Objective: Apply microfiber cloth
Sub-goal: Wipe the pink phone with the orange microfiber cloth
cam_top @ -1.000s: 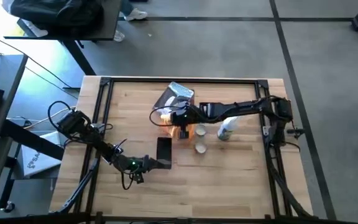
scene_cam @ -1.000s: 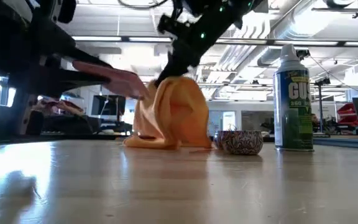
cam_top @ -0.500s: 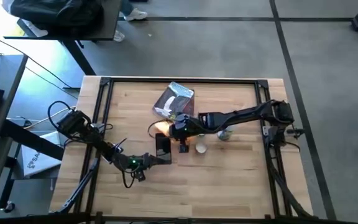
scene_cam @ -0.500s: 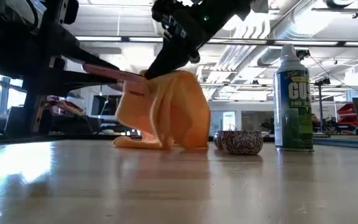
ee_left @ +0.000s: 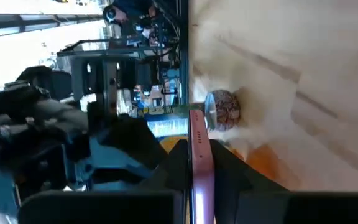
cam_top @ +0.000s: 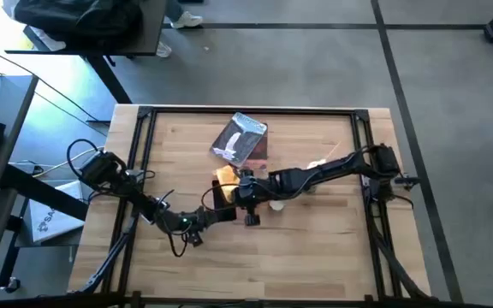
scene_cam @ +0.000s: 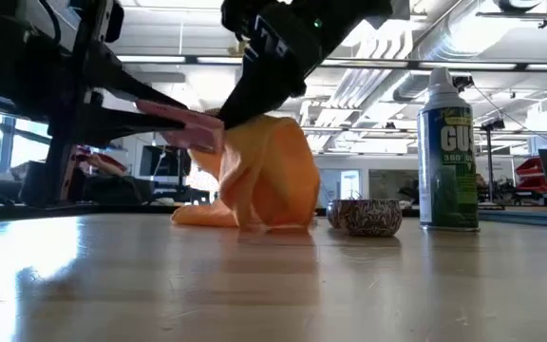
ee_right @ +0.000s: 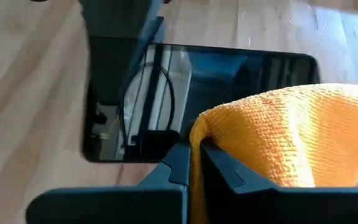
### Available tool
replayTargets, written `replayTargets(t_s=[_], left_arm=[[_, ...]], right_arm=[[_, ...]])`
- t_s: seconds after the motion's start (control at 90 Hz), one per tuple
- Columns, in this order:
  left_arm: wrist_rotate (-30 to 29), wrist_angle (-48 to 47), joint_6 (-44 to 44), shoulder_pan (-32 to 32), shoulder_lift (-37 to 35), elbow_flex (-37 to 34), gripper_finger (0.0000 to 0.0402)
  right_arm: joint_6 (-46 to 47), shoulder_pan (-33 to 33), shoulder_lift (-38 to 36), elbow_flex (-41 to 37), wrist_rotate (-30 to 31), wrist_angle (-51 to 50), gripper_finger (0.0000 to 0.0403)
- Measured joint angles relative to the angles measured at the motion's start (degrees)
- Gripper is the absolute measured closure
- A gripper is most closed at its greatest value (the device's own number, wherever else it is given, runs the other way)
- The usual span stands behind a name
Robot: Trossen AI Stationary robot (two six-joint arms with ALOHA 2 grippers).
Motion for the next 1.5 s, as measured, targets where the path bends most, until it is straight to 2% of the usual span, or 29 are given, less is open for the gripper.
replayTargets(t_s=[0.222, 0.356, 0.6, 0.711, 0.856, 0.944, 1.167, 1.4, 1.5], left_arm=[[-0.78, -0.09, 0.57, 2.04, 0.00, 0.00, 0.0385], [-3.71, 1.90, 2.27, 3.47, -0.39, 0.21, 0.0385], [-1.89, 0.81, 1.91, 4.56, -0.23, 0.17, 0.0385], [-0.03, 0.69, 0.75, 3.61, -0.20, 0.15, 0.0385], [1.36, -0.98, -0.25, 1.73, -0.20, 0.17, 0.0385], [1.49, -1.60, 0.01, 0.90, -0.20, 0.20, 0.0385], [1.45, -1.84, 0.01, 0.29, -0.20, 0.22, 0.0385], [3.26, -1.88, 0.01, 0.51, -0.17, 0.22, 0.0385], [3.31, -1.96, 0.00, 0.49, -0.15, 0.22, 0.0385]], right_arm=[[4.32, 3.20, 0.00, 0.00, -0.63, -0.04, 0.0403], [5.17, 5.31, 0.37, -0.21, -1.85, -0.65, 0.0403], [4.68, 7.56, 0.20, -0.20, -2.00, -0.52, 0.0403], [2.42, 7.64, -1.63, -0.20, 1.26, -2.62, 0.0403], [-0.22, 6.39, -5.06, -0.15, 11.64, -7.81, 0.0403], [-0.70, 5.21, -6.19, -0.15, 14.71, -8.84, 0.0403], [-0.67, 2.26, -5.38, -0.13, 11.32, -6.08, 0.0403], [-4.10, 1.27, -1.65, -0.13, 3.97, 5.23, 0.0403], [-5.80, 1.31, 0.16, -0.13, 3.28, 8.32, 0.0403]])
